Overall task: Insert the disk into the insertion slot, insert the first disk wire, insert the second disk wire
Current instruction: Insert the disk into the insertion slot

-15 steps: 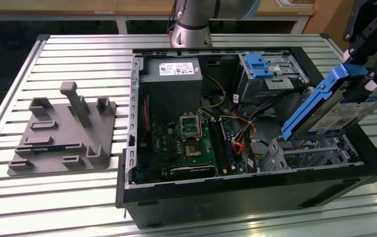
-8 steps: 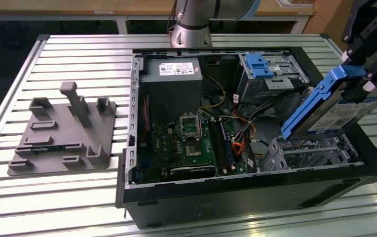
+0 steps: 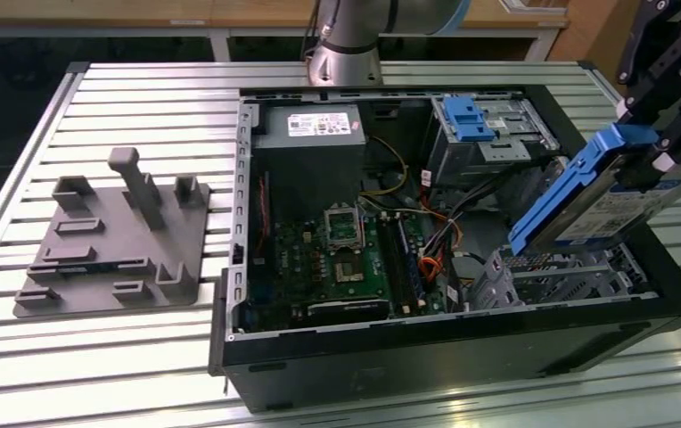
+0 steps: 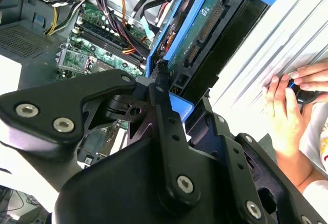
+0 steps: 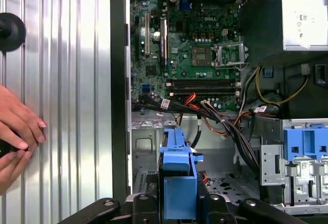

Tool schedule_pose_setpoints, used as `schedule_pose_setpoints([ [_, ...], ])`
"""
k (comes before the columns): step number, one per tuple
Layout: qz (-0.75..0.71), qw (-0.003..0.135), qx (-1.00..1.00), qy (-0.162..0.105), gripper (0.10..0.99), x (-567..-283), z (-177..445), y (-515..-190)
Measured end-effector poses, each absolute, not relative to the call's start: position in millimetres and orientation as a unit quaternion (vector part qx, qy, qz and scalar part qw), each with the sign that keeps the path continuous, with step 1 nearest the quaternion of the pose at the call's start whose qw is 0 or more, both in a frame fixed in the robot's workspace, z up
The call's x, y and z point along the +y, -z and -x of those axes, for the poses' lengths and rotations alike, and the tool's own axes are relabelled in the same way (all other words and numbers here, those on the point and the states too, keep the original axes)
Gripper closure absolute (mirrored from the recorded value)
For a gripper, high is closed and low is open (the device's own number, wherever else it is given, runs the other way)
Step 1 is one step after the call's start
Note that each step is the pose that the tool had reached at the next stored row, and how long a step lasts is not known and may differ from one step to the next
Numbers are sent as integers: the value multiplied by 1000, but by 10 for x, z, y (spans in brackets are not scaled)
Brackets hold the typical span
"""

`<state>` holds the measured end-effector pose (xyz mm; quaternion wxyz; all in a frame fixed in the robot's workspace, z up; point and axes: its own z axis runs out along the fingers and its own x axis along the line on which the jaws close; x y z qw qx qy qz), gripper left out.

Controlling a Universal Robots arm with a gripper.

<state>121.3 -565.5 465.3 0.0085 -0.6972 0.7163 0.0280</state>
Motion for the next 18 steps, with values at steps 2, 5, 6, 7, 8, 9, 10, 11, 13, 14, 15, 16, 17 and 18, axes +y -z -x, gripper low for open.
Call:
schedule_pose_setpoints([
  [2, 697, 8, 716, -28, 722, -5655, -1213, -4639],
  [5, 698, 8, 716, -28, 722, -5655, -1213, -4620],
  [6, 698, 8, 715, -28, 722, -5652, -1213, -4616],
  [7, 699, 8, 715, -28, 722, -5647, -1213, -4613],
  [8, 700, 8, 714, -28, 722, -5644, -1213, -4609],
  [9, 701, 8, 712, -28, 722, -5644, -1214, -4603],
  [10, 703, 8, 711, -28, 722, -5644, -1214, -4597],
  [11, 704, 8, 709, -28, 722, -5643, -1215, -4593],
  [13, 705, 8, 708, -28, 722, -5643, -1218, -4585],
  [14, 706, 8, 708, -28, 722, -5642, -1221, -4582],
  [15, 706, 8, 708, -28, 722, -5642, -1224, -4580],
  [16, 705, 8, 708, -28, 722, -5642, -1227, -4577],
  [17, 705, 8, 708, -28, 722, -5642, -1229, -4573],
  [18, 705, 8, 708, -28, 722, -5643, -1229, -4569],
])
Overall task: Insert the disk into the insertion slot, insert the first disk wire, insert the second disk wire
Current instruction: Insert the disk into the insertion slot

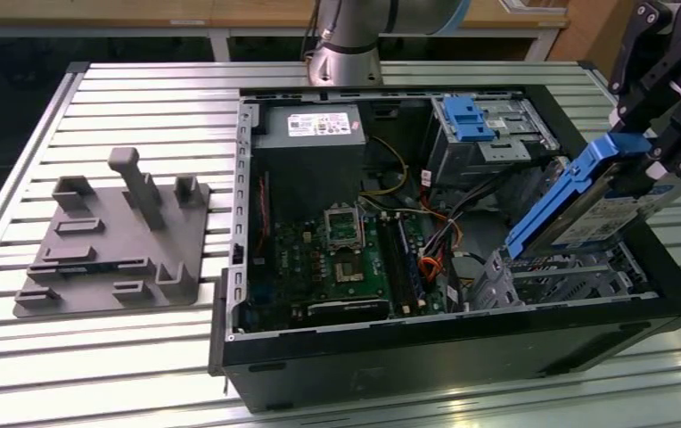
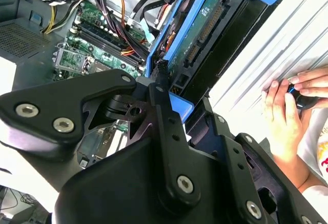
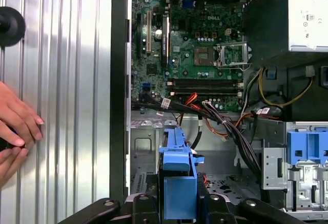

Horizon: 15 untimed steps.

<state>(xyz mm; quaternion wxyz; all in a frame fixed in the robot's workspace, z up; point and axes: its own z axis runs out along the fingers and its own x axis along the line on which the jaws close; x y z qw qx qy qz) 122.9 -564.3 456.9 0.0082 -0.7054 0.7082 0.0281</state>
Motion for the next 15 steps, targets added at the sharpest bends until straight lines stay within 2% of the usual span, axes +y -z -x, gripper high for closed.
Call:
schedule_pose_setpoints([
  [15, 705, 8, 708, -28, 722, -5647, -1232, -4528],
])
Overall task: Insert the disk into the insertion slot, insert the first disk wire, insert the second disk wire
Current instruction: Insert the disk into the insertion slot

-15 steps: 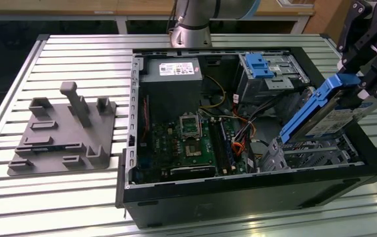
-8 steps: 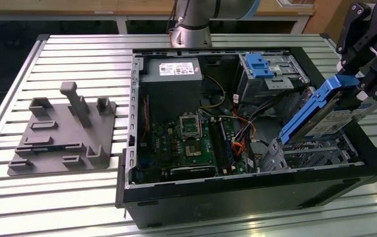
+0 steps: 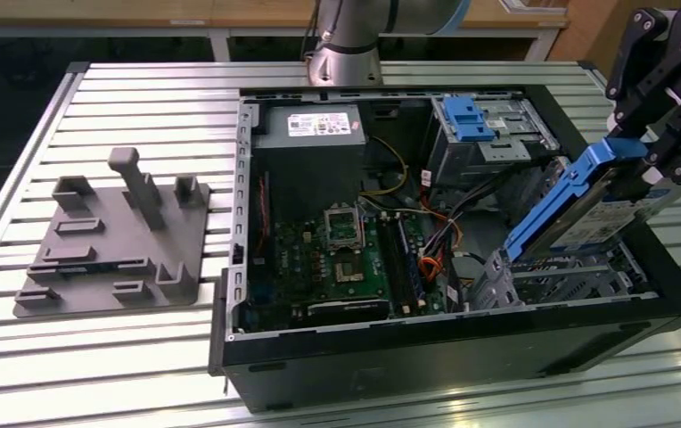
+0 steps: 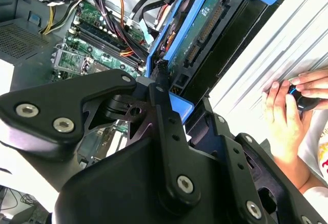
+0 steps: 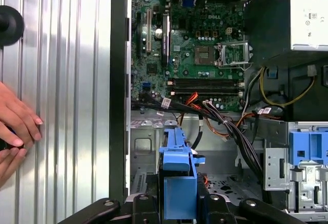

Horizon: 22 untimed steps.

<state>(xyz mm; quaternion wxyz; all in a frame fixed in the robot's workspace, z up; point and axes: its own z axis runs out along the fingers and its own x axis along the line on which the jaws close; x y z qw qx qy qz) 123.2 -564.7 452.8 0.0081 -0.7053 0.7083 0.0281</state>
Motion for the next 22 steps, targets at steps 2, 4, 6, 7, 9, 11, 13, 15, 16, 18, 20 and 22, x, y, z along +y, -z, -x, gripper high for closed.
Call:
schedule_pose_setpoints([
  [2, 705, 8, 708, -28, 722, -5648, -1235, -4524],
  [4, 705, 8, 709, -28, 722, -5651, -1237, -4519],
  [6, 705, 8, 709, -28, 722, -5655, -1238, -4513],
  [7, 705, 8, 709, -28, 722, -5656, -1238, -4509],
  [9, 705, 8, 709, -28, 722, -5662, -1238, -4501],
  [11, 704, 8, 709, -28, 722, -5667, -1238, -4493],
  [13, 704, 8, 709, -28, 722, -5669, -1238, -4482],
  [15, 704, 8, 709, -28, 722, -5669, -1238, -4468],
  [16, 704, 8, 709, -28, 722, -5669, -1238, -4461],
  [18, 704, 8, 709, -28, 722, -5669, -1238, -4446],
  [20, 704, 8, 709, -28, 722, -5669, -1238, -4430],
  [22, 704, 8, 709, -28, 722, -5669, -1237, -4414],
])
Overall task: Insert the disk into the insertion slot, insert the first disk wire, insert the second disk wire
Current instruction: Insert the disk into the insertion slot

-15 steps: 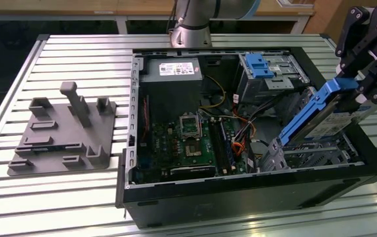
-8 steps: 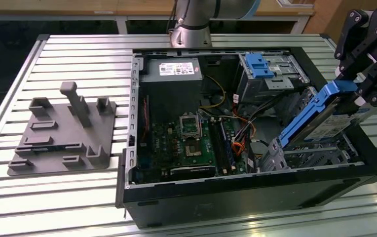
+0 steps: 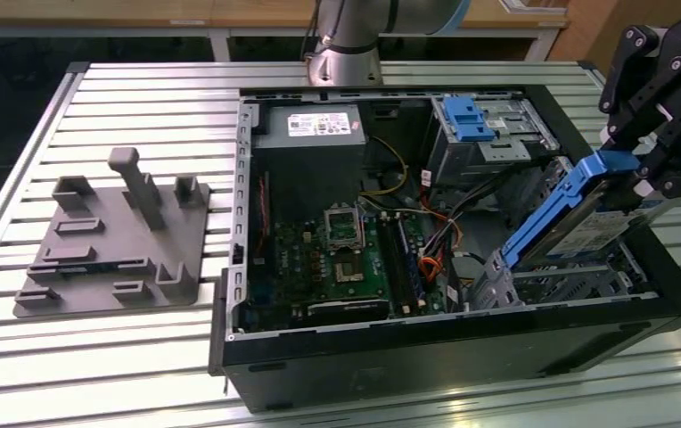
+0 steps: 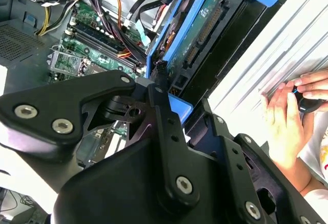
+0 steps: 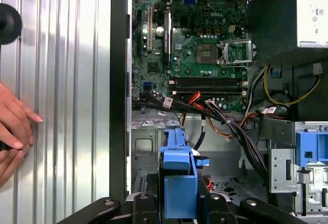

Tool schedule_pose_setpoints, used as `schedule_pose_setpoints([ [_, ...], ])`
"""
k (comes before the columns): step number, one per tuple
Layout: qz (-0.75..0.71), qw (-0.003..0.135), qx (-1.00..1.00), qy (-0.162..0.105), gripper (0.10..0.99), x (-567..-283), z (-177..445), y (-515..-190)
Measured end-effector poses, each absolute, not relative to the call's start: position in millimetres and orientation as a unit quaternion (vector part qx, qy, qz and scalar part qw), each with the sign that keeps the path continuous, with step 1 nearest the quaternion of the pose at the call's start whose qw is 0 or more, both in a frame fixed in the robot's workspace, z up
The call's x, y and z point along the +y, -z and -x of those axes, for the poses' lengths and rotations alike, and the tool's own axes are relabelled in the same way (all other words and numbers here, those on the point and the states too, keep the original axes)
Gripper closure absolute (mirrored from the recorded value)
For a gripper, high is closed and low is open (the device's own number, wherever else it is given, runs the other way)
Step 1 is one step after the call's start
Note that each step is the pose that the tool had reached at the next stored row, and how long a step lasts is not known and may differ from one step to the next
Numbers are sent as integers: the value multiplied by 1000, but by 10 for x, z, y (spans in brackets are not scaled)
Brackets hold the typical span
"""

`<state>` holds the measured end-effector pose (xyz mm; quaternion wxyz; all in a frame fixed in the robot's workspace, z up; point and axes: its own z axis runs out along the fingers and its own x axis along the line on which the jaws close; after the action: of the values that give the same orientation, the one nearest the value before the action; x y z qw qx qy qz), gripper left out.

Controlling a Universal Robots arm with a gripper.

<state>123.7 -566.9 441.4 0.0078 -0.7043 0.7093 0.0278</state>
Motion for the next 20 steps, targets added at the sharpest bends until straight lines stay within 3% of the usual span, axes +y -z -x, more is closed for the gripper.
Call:
schedule_pose_setpoints([
  [20, 700, -4, 713, -41, 722, -5669, -1288, -4410],
])
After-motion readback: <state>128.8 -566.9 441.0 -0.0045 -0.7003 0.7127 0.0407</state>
